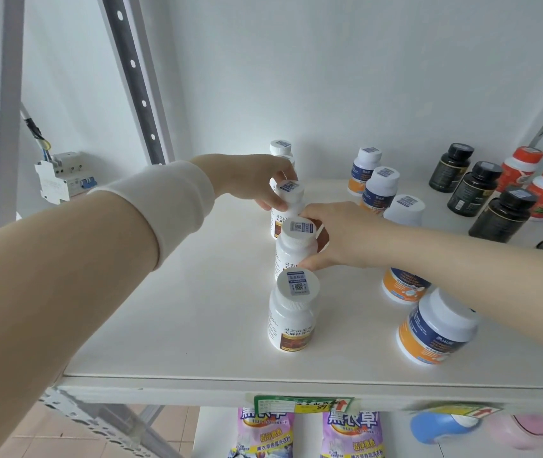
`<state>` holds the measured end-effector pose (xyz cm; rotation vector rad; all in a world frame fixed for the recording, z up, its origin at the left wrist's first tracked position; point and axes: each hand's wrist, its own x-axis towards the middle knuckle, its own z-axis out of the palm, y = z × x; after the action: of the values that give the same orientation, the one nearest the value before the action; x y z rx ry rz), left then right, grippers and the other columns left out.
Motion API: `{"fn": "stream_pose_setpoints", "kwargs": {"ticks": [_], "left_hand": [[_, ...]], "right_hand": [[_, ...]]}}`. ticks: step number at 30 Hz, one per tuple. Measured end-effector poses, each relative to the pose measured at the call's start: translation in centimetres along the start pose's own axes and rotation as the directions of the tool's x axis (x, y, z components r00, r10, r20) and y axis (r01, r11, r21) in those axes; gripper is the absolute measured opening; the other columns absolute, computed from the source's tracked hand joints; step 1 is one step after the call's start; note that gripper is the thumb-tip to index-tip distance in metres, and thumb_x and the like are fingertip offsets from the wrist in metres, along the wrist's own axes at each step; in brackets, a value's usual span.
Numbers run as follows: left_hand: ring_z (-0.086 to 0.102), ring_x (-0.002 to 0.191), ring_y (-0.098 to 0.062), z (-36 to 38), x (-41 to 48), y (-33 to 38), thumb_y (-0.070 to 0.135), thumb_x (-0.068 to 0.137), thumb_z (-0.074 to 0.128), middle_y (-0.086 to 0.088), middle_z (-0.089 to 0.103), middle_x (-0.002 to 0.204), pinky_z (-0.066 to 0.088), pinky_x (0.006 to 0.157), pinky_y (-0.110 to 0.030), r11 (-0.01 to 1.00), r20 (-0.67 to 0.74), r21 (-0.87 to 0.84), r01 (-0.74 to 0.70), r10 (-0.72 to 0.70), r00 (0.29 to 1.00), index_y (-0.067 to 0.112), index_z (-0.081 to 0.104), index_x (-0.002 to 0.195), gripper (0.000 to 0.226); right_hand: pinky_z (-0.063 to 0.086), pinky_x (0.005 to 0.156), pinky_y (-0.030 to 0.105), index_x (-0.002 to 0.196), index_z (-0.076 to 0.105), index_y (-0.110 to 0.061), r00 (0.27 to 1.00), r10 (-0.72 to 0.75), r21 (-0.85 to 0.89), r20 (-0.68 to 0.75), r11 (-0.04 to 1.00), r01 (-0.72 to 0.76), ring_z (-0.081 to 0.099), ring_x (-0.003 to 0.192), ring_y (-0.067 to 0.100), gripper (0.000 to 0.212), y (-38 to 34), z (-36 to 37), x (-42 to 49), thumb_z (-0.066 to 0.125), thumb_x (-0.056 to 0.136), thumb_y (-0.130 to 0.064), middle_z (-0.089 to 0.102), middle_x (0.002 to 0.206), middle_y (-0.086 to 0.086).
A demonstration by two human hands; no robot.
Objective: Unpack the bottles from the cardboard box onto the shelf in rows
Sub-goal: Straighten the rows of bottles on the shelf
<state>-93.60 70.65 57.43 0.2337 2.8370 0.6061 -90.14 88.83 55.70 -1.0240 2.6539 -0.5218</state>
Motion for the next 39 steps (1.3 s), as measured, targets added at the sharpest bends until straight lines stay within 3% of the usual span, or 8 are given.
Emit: {"fn": "stream_pose_setpoints", "kwargs": {"ticks": [2, 4, 8, 11, 16, 23, 31, 39], "left_hand": [[0.068, 0.094, -0.013, 0.0, 0.1, -0.1, 0.024, 0.084, 0.065, 0.028, 0.051, 0.102, 0.045, 0.096, -0.035, 1.000, 0.013, -0.001, 0.001, -0.001, 1.000, 0.040, 0.045, 0.091, 0.026], [0.066, 0.097, -0.015, 0.1, 0.1, 0.0, 0.025, 0.085, 0.064, 0.019, 0.053, 0.119, 0.044, 0.095, -0.034, 1.000, 0.019, 0.024, 0.013, -0.013, 1.000, 0.036, 0.046, 0.108, 0.031], [0.055, 0.117, -0.019, -0.8, -0.4, 1.1, 0.034, 0.083, 0.067, 0.007, 0.046, 0.137, 0.040, 0.099, -0.033, 0.982, 0.019, 0.185, 0.044, -0.048, 0.999, 0.026, 0.031, 0.141, 0.069], [0.050, 0.122, -0.019, -2.7, -1.1, 3.2, 0.038, 0.081, 0.068, 0.004, 0.048, 0.138, 0.038, 0.105, -0.036, 0.951, -0.032, 0.304, 0.058, -0.050, 0.998, 0.025, 0.035, 0.140, 0.069], [0.047, 0.121, -0.023, -4.6, -1.1, 8.3, 0.034, 0.082, 0.067, 0.001, 0.049, 0.134, 0.039, 0.103, -0.043, 0.823, -0.070, 0.564, 0.067, -0.033, 0.997, 0.026, 0.038, 0.137, 0.063], [0.053, 0.115, -0.026, -0.6, 0.0, 14.6, 0.031, 0.087, 0.062, 0.002, 0.049, 0.134, 0.044, 0.097, -0.046, 0.636, 0.000, 0.769, 0.064, -0.100, 0.995, 0.030, 0.035, 0.138, 0.059], [0.053, 0.116, -0.026, 2.4, 0.7, 16.8, 0.029, 0.087, 0.062, 0.002, 0.048, 0.135, 0.042, 0.100, -0.046, 0.663, 0.046, 0.744, 0.081, -0.172, 0.984, 0.028, 0.035, 0.138, 0.058], [0.054, 0.113, -0.021, 2.8, 3.0, 15.7, 0.032, 0.086, 0.064, 0.003, 0.054, 0.129, 0.042, 0.098, -0.040, 0.851, 0.031, 0.523, 0.044, -0.071, 0.997, 0.023, 0.036, 0.138, 0.059]], "right_hand": [[0.033, 0.061, 0.004, 0.100, 0.046, -0.025, 1.000, 0.001, -0.004, 0.000, 1.000, -0.001, 0.053, 0.086, 0.010, 0.042, 0.0, 0.0, 0.0, 0.077, 0.073, -0.033, 0.055, 0.097, -0.010], [0.033, 0.062, 0.003, 0.108, 0.049, -0.022, 1.000, 0.004, -0.007, 0.014, 1.000, -0.004, 0.053, 0.088, 0.010, 0.046, -0.1, -0.1, -0.2, 0.077, 0.072, -0.033, 0.055, 0.100, -0.010], [0.043, 0.073, 0.016, 0.125, 0.047, -0.019, 0.999, 0.030, -0.033, 0.027, 0.999, -0.029, 0.058, 0.099, 0.011, 0.063, -0.3, -1.8, -1.3, 0.077, 0.073, -0.035, 0.054, 0.113, -0.007], [0.045, 0.091, 0.026, 0.129, 0.046, -0.020, 0.998, 0.058, -0.091, -0.030, 0.994, -0.060, 0.058, 0.108, 0.015, 0.061, 0.2, -5.0, -2.8, 0.074, 0.076, -0.033, 0.055, 0.124, -0.007], [0.047, 0.088, 0.030, 0.127, 0.048, -0.018, 0.988, 0.094, -0.302, -0.124, 0.945, -0.128, 0.056, 0.110, 0.019, 0.057, 3.3, -10.4, -5.9, 0.073, 0.077, -0.030, 0.055, 0.127, -0.003], [0.042, 0.099, 0.039, 0.136, 0.038, -0.015, 0.992, 0.123, -0.622, -0.035, 0.774, -0.118, 0.048, 0.120, 0.025, 0.063, 8.7, -12.2, -9.1, 0.067, 0.083, -0.030, 0.046, 0.135, 0.008], [0.044, 0.096, 0.037, 0.136, 0.037, -0.015, 0.996, 0.074, -0.621, 0.055, 0.784, -0.024, 0.049, 0.119, 0.025, 0.062, 11.3, -10.5, -10.0, 0.066, 0.084, -0.031, 0.046, 0.135, 0.007], [0.042, 0.098, 0.032, 0.133, 0.042, -0.013, 0.995, -0.044, -0.348, 0.084, 0.935, 0.071, 0.053, 0.114, 0.021, 0.067, 11.5, -7.7, -9.1, 0.073, 0.078, -0.034, 0.052, 0.128, 0.005]]}}
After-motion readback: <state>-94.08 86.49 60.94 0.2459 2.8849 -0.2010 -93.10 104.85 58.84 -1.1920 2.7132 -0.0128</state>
